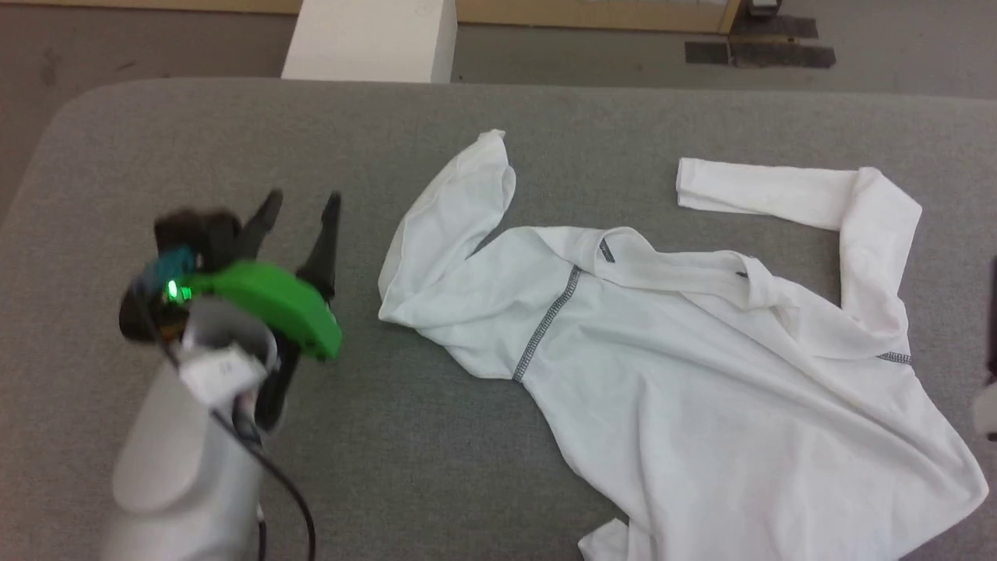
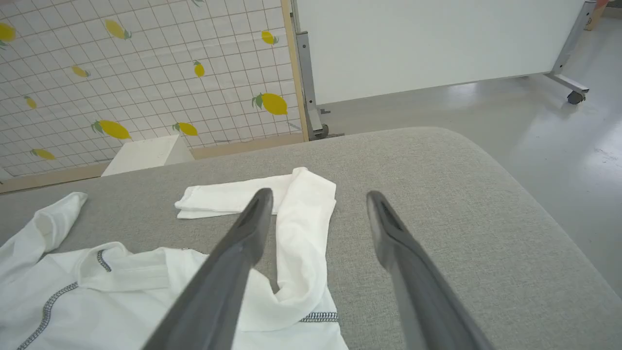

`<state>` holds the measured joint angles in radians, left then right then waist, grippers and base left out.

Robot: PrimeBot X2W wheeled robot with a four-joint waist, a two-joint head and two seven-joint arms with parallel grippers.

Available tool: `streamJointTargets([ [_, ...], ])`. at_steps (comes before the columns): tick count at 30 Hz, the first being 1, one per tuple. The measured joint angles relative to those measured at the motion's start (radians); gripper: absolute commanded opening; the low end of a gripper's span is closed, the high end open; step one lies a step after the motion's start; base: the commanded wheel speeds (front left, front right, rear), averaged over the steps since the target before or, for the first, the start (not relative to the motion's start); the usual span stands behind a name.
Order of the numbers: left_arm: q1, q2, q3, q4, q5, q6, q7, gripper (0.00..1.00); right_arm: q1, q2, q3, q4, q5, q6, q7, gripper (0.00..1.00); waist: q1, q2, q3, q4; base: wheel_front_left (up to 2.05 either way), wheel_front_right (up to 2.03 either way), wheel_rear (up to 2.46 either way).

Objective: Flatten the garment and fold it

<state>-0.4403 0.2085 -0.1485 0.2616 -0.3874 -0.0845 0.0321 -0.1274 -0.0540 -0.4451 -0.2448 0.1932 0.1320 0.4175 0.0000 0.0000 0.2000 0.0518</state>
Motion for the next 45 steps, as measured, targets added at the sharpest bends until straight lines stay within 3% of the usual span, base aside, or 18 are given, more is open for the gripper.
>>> streamJointTargets([
  [5,-0.226,0.028,-0.041,0.148,-0.004,-0.013,0.188,1.00,-0.050,0.002,0.102,0.051,0.042,0.000,-0.014,1.00,0.0000,0.0000,0.054,-0.025,0.00,0.00,0.00],
  [10,-0.400,0.035,-0.143,0.260,0.016,-0.031,0.343,1.00,-0.091,0.004,0.192,0.098,0.081,0.000,-0.024,1.00,0.0000,0.0000,0.121,-0.060,0.00,0.00,0.00],
  [16,-0.479,0.020,-0.277,0.408,0.040,-0.039,0.586,1.00,-0.108,0.004,0.212,0.140,0.080,0.000,-0.050,1.00,0.0001,0.0000,0.198,-0.100,0.00,0.00,0.00],
  [20,-0.528,0.021,-0.293,0.458,0.045,-0.039,0.680,1.00,-0.109,0.004,0.214,0.153,0.080,0.000,-0.063,1.00,0.0001,0.0000,0.230,-0.126,0.00,0.00,0.00],
  [21,-0.530,0.017,-0.286,0.458,0.027,-0.039,0.682,0.33,-0.109,0.004,0.213,0.156,0.080,0.000,-0.066,1.00,0.0000,0.0000,0.235,-0.131,0.00,0.00,0.00],
  [22,-0.531,0.019,-0.281,0.458,0.014,-0.038,0.679,0.00,-0.109,0.003,0.211,0.159,0.080,0.000,-0.068,1.00,0.0000,0.0000,0.239,-0.136,0.00,0.00,0.00],
  [28,-0.516,0.021,-0.233,0.465,-0.040,-0.032,0.573,0.00,-0.109,0.003,0.192,0.174,0.072,0.000,-0.074,1.00,0.0000,0.0000,0.236,-0.121,0.00,0.00,0.00],
  [31,-0.487,0.016,-0.173,0.464,-0.088,0.002,0.486,0.00,-0.106,0.003,0.181,0.183,0.070,0.000,-0.075,1.00,0.0001,0.0000,0.224,-0.096,0.00,0.00,0.00],
  [36,-0.425,0.073,-0.081,0.440,-0.145,0.037,0.416,0.00,-0.098,0.003,0.186,0.200,0.067,0.000,-0.075,1.00,0.0001,0.0000,0.185,-0.045,0.00,0.00,0.00],
  [42,-0.294,0.171,0.005,0.391,-0.184,0.101,0.432,0.00,-0.093,0.004,0.197,0.221,0.070,0.000,-0.075,1.00,0.0001,0.0000,0.126,0.016,0.00,0.00,0.00],
  [45,-0.215,0.201,0.032,0.350,-0.215,0.128,0.490,0.00,-0.087,0.004,0.199,0.226,0.070,0.000,-0.075,1.00,0.0001,0.0000,0.100,0.039,0.00,0.00,0.00],
])
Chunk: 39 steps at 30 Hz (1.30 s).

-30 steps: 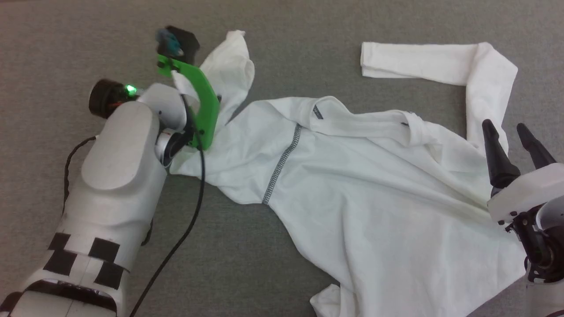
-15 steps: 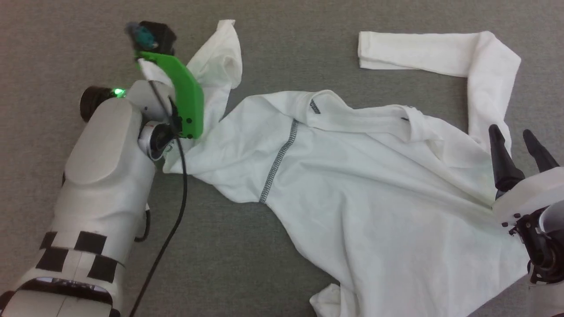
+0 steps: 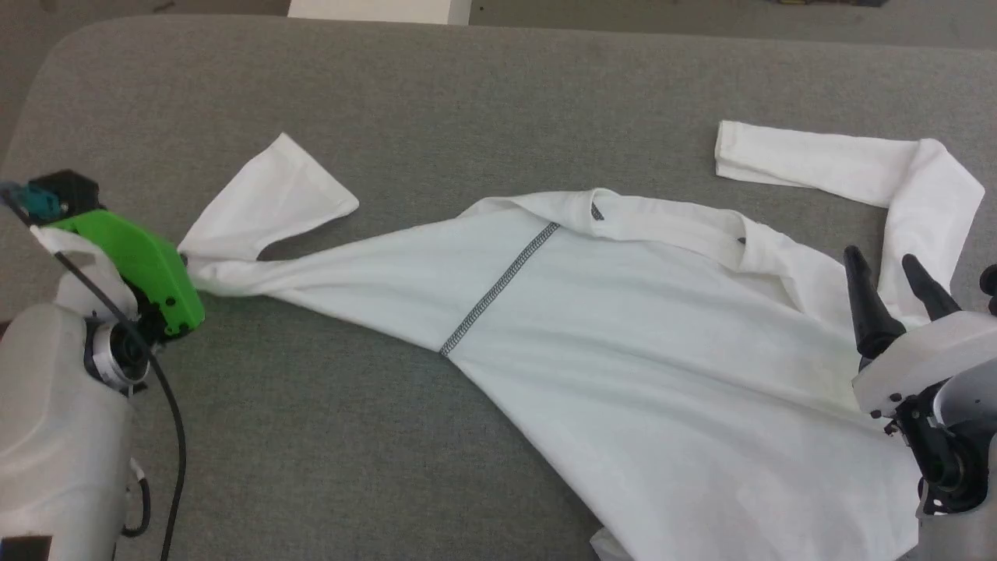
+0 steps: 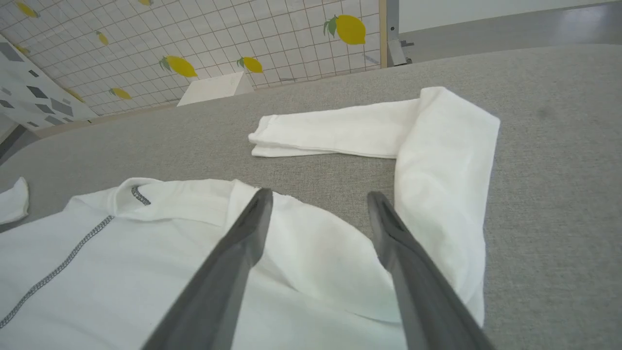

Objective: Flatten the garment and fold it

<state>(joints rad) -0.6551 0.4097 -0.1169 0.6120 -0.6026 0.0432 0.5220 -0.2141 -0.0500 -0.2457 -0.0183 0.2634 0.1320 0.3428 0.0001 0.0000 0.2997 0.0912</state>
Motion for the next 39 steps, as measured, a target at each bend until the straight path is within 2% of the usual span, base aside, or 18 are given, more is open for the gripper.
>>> streamJointTargets([
  [5,0.144,0.003,0.023,-0.083,-0.073,0.043,0.160,0.00,0.011,0.000,0.004,0.012,0.001,0.000,0.000,1.00,-0.0001,0.0000,-0.034,0.016,0.00,0.00,0.00],
  [10,0.248,-0.007,0.063,-0.196,-0.145,0.086,0.248,0.00,0.023,0.000,0.001,0.021,0.005,0.000,-0.002,1.00,-0.0001,0.0000,-0.054,0.015,0.00,0.00,0.00],
  [11,0.260,-0.009,0.069,-0.219,-0.147,0.092,0.241,0.36,0.027,0.000,-0.002,0.022,0.007,0.000,-0.002,1.00,-0.0001,0.0000,-0.056,0.015,0.00,0.00,0.00],
  [12,0.270,-0.011,0.079,-0.246,-0.147,0.099,0.221,1.00,0.030,0.000,-0.006,0.023,0.008,0.000,-0.002,1.00,-0.0001,0.0000,-0.059,0.017,0.00,0.00,0.00],
  [14,0.276,-0.018,0.105,-0.298,-0.150,0.101,0.164,1.00,0.032,0.000,-0.012,0.027,0.008,0.000,-0.002,1.00,-0.0001,0.0000,-0.063,0.021,0.00,0.00,0.00],
  [18,0.275,-0.033,0.175,-0.418,-0.131,0.089,-0.076,1.00,0.034,0.000,-0.010,0.027,0.010,0.000,-0.002,1.00,-0.0001,0.0000,-0.075,0.025,0.00,0.00,0.00],
  [21,0.281,-0.035,0.200,-0.500,-0.033,0.053,-0.351,1.00,0.044,-0.001,0.007,0.021,0.009,0.000,0.002,1.00,-0.0001,0.0000,-0.079,0.022,0.00,0.00,0.00],
  [24,0.329,-0.035,0.162,-0.555,0.125,0.018,-0.645,1.00,0.075,0.000,0.038,0.007,-0.019,0.000,0.028,1.00,-0.0001,0.0000,-0.082,0.017,0.00,0.00,0.00],
  [26,0.381,-0.064,0.130,-0.560,0.183,0.018,-0.746,1.00,0.093,-0.001,0.063,0.004,-0.028,0.000,0.064,1.00,-0.0001,0.0000,-0.085,0.015,0.00,0.00,0.00],
  [28,0.436,-0.117,0.086,-0.553,0.206,0.011,-0.763,1.00,0.109,0.000,0.089,0.003,-0.047,0.000,0.107,1.00,-0.0001,0.0000,-0.089,0.014,0.00,0.00,0.00],
  [30,0.488,-0.179,0.018,-0.523,0.200,-0.017,-0.761,1.00,0.123,0.001,0.104,-0.002,-0.047,0.000,0.159,1.00,-0.0001,0.0000,-0.095,0.014,0.00,0.00,0.00],
  [32,0.509,-0.217,-0.037,-0.488,0.195,-0.044,-0.747,1.00,0.131,0.000,0.108,-0.014,-0.067,0.000,0.199,1.00,-0.0001,0.0000,-0.098,0.014,0.00,0.00,0.00],
  [35,0.505,-0.256,-0.112,-0.438,0.179,-0.075,-0.664,1.00,0.132,0.000,0.111,-0.030,-0.116,0.000,0.264,1.00,-0.0001,0.0000,-0.103,0.015,0.00,0.00,0.00],
  [39,0.474,-0.293,-0.199,-0.360,0.155,-0.087,-0.462,1.00,0.132,0.000,0.142,-0.025,-0.165,0.000,0.353,1.00,-0.0001,0.0000,-0.103,0.007,0.00,0.00,0.00],
])
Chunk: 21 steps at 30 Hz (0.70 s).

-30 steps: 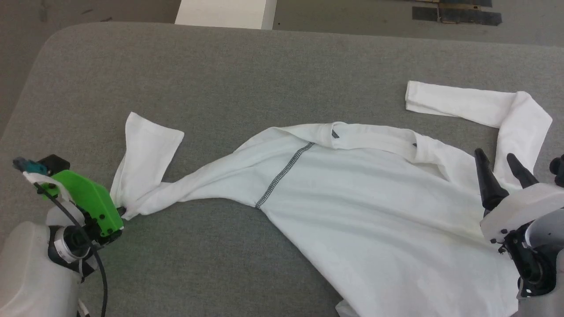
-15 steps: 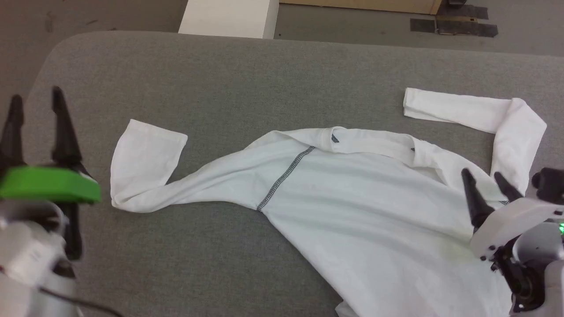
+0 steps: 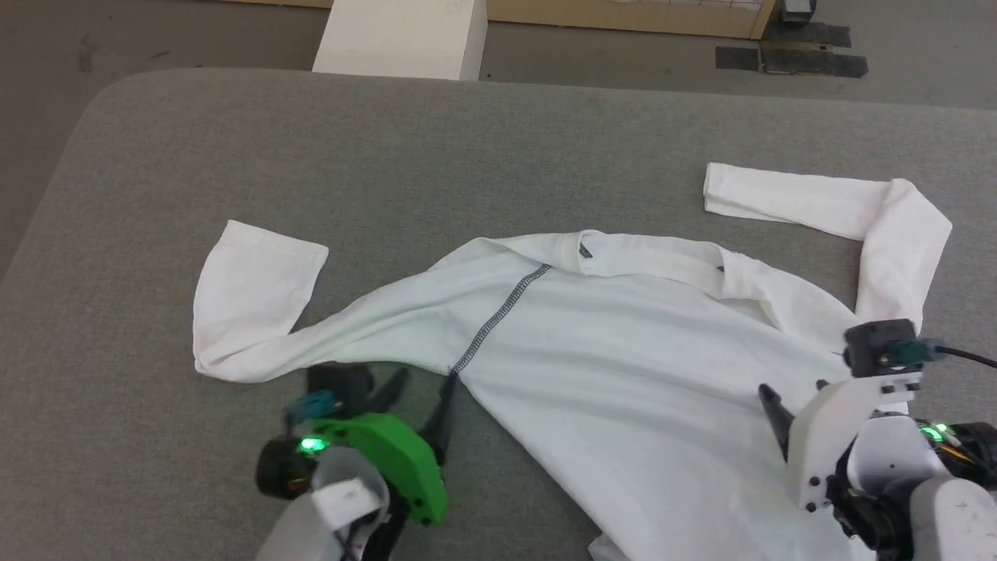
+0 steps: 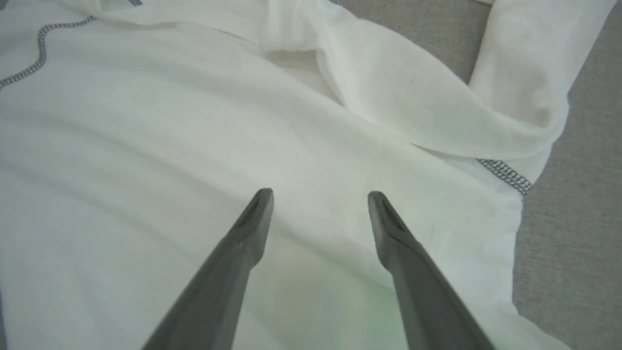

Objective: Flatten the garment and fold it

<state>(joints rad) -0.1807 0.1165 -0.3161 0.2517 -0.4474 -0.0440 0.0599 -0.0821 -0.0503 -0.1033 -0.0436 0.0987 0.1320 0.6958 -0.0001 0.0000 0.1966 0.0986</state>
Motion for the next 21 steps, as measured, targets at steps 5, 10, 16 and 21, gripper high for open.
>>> streamJointTargets([
  [5,-0.065,-0.017,-0.046,0.063,-0.011,0.030,0.205,1.00,-0.010,-0.001,0.040,0.020,-0.019,0.000,0.049,1.00,0.0000,0.0000,0.007,-0.010,0.00,0.00,0.00],
  [10,-0.115,-0.029,-0.061,0.079,-0.033,0.057,0.299,1.00,-0.029,-0.002,0.058,0.036,-0.018,0.000,0.055,1.00,0.0000,0.0000,0.022,-0.021,0.00,0.00,0.00],
  [16,-0.124,-0.033,-0.080,0.085,-0.081,0.043,0.337,0.00,-0.038,-0.002,0.041,0.045,-0.014,0.000,0.034,1.00,0.0000,0.0000,0.034,-0.042,0.00,0.00,0.00],
  [21,-0.115,-0.033,-0.093,0.064,-0.104,0.009,0.368,0.00,-0.038,-0.002,0.018,0.045,-0.017,0.000,0.014,1.00,0.0000,0.0000,0.037,-0.049,0.00,0.00,0.00],
])
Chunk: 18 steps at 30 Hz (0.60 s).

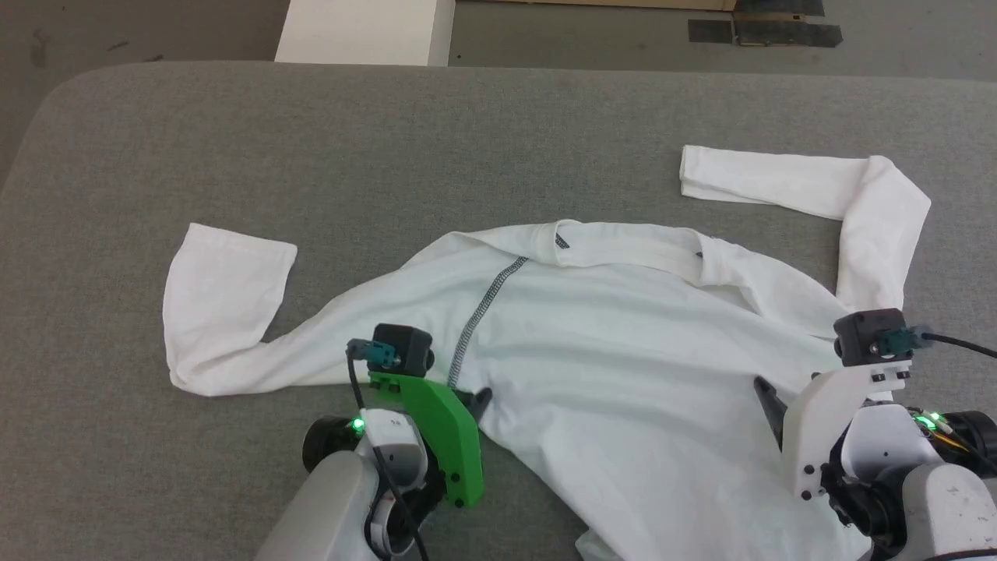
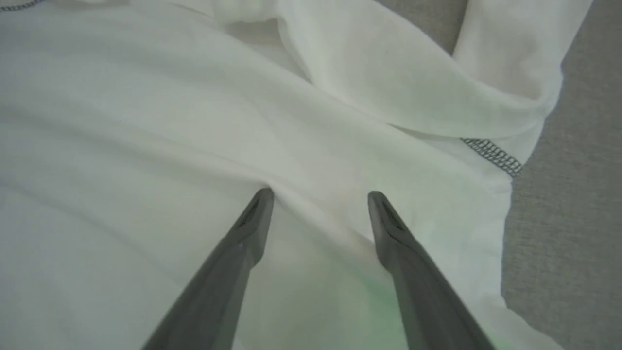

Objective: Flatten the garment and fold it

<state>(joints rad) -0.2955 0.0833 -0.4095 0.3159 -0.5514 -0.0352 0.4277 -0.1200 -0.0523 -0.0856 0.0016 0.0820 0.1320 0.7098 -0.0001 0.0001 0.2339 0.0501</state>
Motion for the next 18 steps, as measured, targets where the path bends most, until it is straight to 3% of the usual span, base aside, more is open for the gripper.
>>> streamJointTargets([
  [7,0.093,0.077,-0.058,-0.134,-0.085,-0.052,0.226,0.00,0.000,0.001,-0.029,-0.018,-0.003,0.000,-0.007,1.00,0.0000,0.0000,-0.006,0.011,0.00,0.00,0.00],
  [11,0.168,0.133,-0.062,-0.236,-0.141,-0.042,0.369,0.00,0.000,0.001,-0.042,-0.033,-0.003,0.000,-0.008,1.00,0.0000,0.0000,-0.006,0.022,0.00,0.00,0.00],
  [15,0.227,0.154,-0.035,-0.318,-0.185,-0.007,0.409,0.00,0.000,0.001,-0.049,-0.043,-0.003,0.000,-0.007,1.00,0.0000,0.0000,-0.004,0.031,0.00,0.00,0.00],
  [16,0.236,0.151,-0.023,-0.328,-0.198,-0.002,0.405,0.27,0.000,0.001,-0.049,-0.044,-0.003,0.000,-0.007,1.00,0.0001,0.0000,-0.003,0.033,0.00,0.00,0.00],
  [17,0.249,0.146,-0.002,-0.344,-0.219,0.008,0.388,1.00,0.000,0.001,-0.051,-0.045,-0.003,0.000,-0.006,1.00,0.0001,0.0000,-0.003,0.035,0.00,0.00,0.00],
  [18,0.256,0.141,0.026,-0.363,-0.234,0.018,0.363,1.00,0.000,0.001,-0.053,-0.046,-0.003,0.000,-0.006,1.00,0.0000,0.0000,-0.004,0.036,0.00,0.00,0.00],
])
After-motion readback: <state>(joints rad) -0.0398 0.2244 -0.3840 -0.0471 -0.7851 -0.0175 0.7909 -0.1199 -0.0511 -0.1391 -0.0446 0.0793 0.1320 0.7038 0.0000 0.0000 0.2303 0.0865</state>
